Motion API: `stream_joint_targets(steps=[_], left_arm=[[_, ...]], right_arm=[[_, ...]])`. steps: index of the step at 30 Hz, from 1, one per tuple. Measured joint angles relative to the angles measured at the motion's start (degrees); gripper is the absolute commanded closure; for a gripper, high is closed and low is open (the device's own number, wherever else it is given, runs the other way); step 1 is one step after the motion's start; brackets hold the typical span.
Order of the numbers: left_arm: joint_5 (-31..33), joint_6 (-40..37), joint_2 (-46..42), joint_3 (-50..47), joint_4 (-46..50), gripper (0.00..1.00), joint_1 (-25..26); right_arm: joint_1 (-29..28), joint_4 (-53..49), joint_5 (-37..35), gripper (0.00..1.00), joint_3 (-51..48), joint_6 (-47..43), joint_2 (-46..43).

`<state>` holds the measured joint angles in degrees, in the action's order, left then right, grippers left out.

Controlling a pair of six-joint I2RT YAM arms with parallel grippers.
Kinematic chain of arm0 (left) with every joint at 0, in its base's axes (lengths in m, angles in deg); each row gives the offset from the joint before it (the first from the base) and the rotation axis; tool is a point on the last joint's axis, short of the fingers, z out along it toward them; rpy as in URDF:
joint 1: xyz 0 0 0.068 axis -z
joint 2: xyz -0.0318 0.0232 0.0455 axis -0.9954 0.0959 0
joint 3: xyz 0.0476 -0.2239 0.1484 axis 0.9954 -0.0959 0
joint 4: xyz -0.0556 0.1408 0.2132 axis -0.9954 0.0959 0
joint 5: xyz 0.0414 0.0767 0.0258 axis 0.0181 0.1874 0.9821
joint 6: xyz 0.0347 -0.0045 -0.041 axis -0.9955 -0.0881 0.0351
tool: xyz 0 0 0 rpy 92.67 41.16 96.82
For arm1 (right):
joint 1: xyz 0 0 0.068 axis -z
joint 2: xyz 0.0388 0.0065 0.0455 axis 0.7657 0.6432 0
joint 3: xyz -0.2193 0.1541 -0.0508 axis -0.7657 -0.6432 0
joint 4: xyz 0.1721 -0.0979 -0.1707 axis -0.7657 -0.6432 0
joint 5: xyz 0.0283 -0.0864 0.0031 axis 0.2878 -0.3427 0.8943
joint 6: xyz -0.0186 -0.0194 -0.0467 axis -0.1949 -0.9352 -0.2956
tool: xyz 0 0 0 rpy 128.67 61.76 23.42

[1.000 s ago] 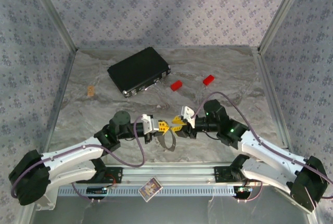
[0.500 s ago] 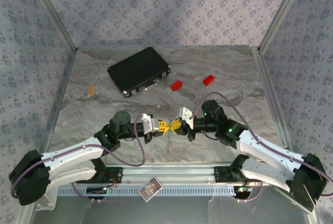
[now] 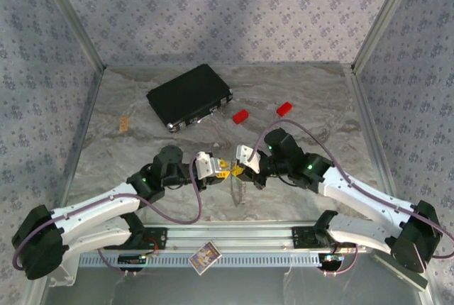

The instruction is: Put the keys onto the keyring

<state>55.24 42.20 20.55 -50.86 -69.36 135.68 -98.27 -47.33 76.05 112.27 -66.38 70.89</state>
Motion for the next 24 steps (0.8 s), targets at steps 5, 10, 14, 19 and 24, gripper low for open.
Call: stream_joint_targets(steps=[5, 10, 14, 19, 24], left_arm=[[-0.5, -1.8, 0.1, 1.2, 2.3, 0.88, 0.2], [-1.3, -2.9, 0.1, 1.3, 3.3, 0.98, 0.3], [-1.9, -2.8, 0.1, 1.3, 3.0, 1.00, 0.3], [-2.1, -0.9, 0.1, -0.2, -0.8, 1.00, 0.3], [-2.1, 2.9, 0.1, -3.8, -7.4, 1.00, 0.3]], right_arm=[[-1.7, -2.2, -2.1, 1.00, 2.2, -1.5, 1.4], [-2.5, -3.5, -3.8, 1.00, 3.1, -2.1, 1.8], [-2.5, -2.8, -4.2, 0.82, 2.5, -1.9, 1.1], [0.2, 4.4, -1.8, 0.66, -3.8, 1.5, -4.8], [2.4, 9.6, 0.9, 0.64, -8.4, 5.4, -6.9]])
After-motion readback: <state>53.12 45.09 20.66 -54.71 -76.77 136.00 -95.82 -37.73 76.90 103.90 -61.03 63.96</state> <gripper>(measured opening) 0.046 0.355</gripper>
